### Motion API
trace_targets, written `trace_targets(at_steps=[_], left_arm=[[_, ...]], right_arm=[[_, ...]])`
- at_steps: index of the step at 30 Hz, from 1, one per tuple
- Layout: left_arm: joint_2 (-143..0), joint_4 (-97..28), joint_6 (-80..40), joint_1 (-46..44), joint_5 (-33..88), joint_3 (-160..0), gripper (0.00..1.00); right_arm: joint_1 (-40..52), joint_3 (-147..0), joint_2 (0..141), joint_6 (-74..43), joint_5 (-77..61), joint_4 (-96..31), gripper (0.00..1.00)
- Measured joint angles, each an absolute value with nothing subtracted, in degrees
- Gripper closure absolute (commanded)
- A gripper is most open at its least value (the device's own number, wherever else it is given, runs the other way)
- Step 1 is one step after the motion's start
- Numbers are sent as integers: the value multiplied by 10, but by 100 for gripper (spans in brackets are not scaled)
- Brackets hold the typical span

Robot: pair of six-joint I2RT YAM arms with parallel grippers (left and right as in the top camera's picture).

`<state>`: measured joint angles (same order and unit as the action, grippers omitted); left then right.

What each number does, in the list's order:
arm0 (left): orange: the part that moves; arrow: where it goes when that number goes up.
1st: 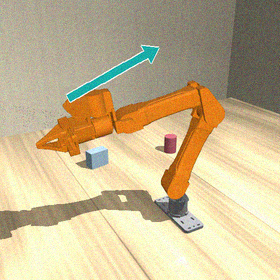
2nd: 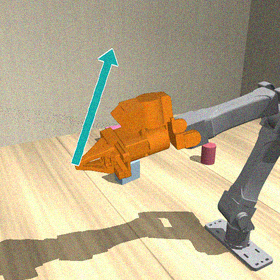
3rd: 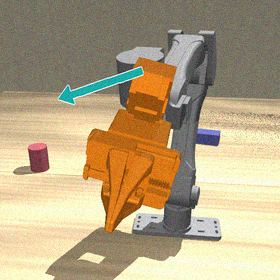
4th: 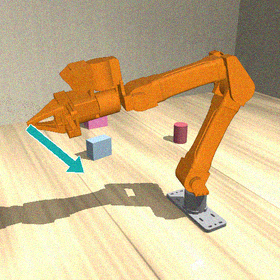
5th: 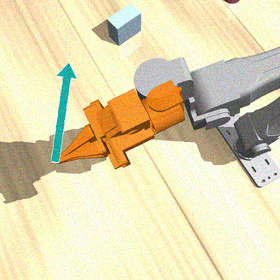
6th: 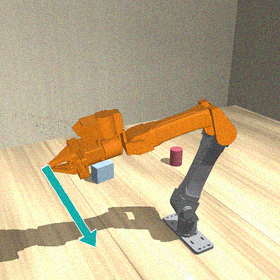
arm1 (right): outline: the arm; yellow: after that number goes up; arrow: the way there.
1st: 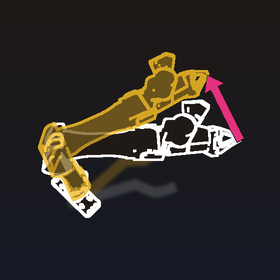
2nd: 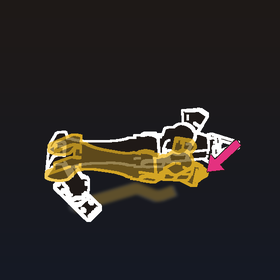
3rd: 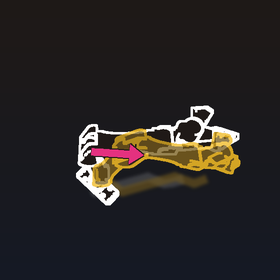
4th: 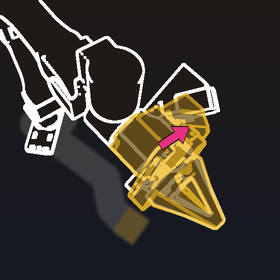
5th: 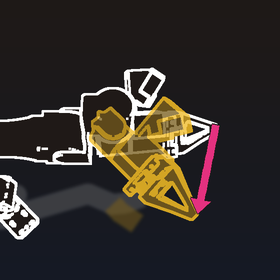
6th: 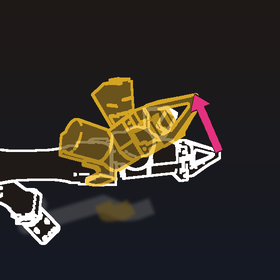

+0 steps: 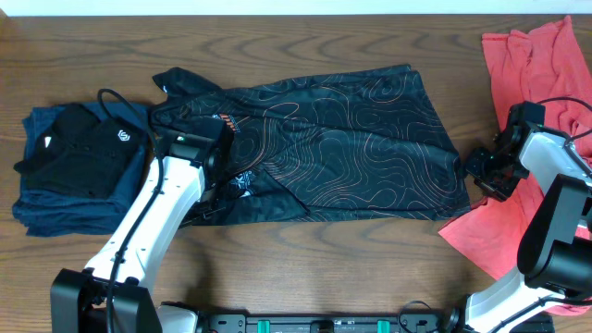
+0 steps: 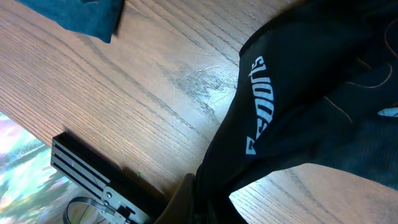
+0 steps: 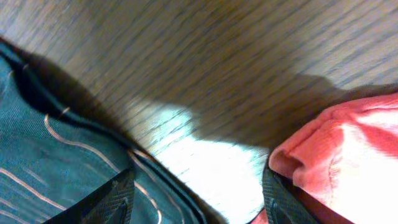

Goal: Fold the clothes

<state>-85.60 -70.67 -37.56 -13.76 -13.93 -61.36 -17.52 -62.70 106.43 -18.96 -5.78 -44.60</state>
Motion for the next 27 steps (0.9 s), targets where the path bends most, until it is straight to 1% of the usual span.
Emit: trace_targets(at_steps=[8,19,27], left_arm=[[-856,-707,-376,-138,-139,-614,94],[-856,-707,-376,-138,-139,-614,94],[-856,-707,-376,-138,-139,-614,94]], right_arm=[[-175,-617,1060,-161,-92,-480,35],[-175,-555,1021,-150,-102,-434,35],[-175,-553,1018,-145,-105,-443,35]])
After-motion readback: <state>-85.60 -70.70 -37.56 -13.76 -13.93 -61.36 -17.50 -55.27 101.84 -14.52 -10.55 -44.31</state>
